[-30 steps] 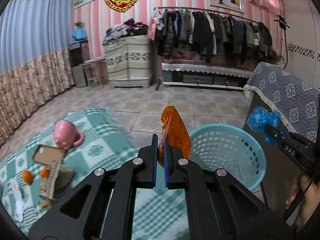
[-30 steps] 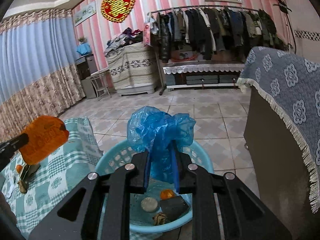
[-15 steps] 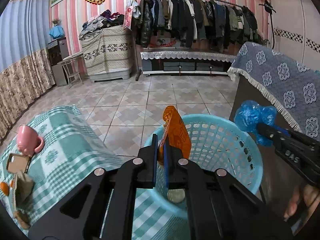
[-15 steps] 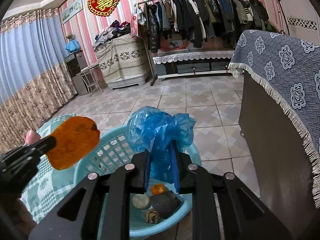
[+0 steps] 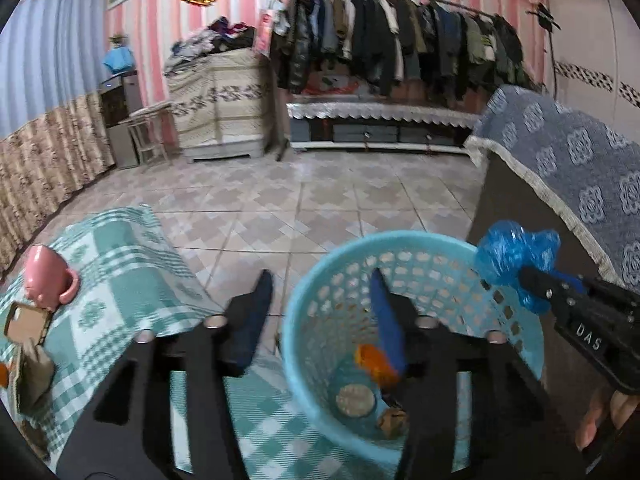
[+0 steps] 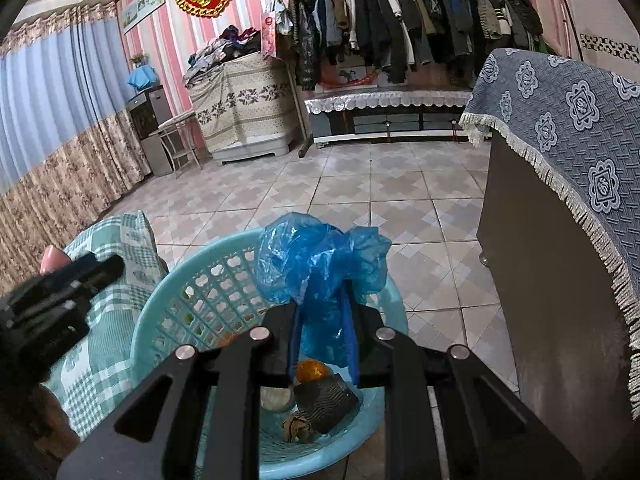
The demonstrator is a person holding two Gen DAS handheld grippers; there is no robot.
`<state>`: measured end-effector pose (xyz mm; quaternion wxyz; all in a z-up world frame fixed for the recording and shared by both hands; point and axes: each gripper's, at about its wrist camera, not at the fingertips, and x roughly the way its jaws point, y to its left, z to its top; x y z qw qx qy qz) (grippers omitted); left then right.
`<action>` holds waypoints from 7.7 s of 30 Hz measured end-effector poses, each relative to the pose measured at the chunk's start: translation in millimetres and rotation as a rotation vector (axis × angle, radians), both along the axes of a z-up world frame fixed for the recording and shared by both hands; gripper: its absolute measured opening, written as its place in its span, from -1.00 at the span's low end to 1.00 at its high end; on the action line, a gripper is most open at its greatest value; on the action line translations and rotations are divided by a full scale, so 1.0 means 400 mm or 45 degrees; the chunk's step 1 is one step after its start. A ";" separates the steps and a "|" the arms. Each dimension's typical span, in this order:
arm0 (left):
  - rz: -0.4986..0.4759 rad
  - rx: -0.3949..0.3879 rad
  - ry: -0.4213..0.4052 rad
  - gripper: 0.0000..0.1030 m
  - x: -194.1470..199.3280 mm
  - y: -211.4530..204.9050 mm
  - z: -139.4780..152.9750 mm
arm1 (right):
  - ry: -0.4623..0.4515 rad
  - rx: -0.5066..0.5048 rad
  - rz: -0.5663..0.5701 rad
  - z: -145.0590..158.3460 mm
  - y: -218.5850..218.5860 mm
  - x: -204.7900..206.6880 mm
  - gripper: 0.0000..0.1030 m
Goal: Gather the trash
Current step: 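Carry both bags over the blue basket and open both tools to drop them, then move both open tools back over the bedspread, then grasp the brown paper bag with the right tool while the left grasps the white printed card, then carry the card and paper bag to the blue basket and release both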
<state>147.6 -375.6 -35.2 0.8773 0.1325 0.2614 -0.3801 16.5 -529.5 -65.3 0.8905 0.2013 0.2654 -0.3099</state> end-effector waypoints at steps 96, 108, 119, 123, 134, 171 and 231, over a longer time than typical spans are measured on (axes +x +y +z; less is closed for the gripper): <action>1.118 -0.055 -0.010 0.90 0.079 1.278 -0.056 | 0.112 -0.296 1.021 -0.017 0.973 0.428 0.91; 1.183 -0.140 0.146 0.89 0.085 1.367 -0.089 | 0.151 -0.161 1.208 -0.057 1.044 0.513 0.03; 1.056 0.033 0.210 0.89 0.182 1.196 -0.122 | 0.070 -0.124 1.118 -0.001 0.923 0.450 -0.21; 1.067 0.076 0.297 0.82 0.229 1.185 -0.153 | 0.060 -0.114 1.065 0.012 0.869 0.435 -0.21; 0.998 0.138 0.345 -0.01 0.258 1.158 -0.178 | 0.007 -0.058 0.887 0.041 0.701 0.387 -0.21; 0.426 -0.021 -0.068 -0.01 0.011 0.575 0.151 | -0.186 -0.102 0.250 0.139 0.237 0.050 -0.21; 0.206 -0.045 -0.065 0.85 0.025 0.140 0.062 | 0.004 -0.048 0.061 0.023 0.077 0.063 0.17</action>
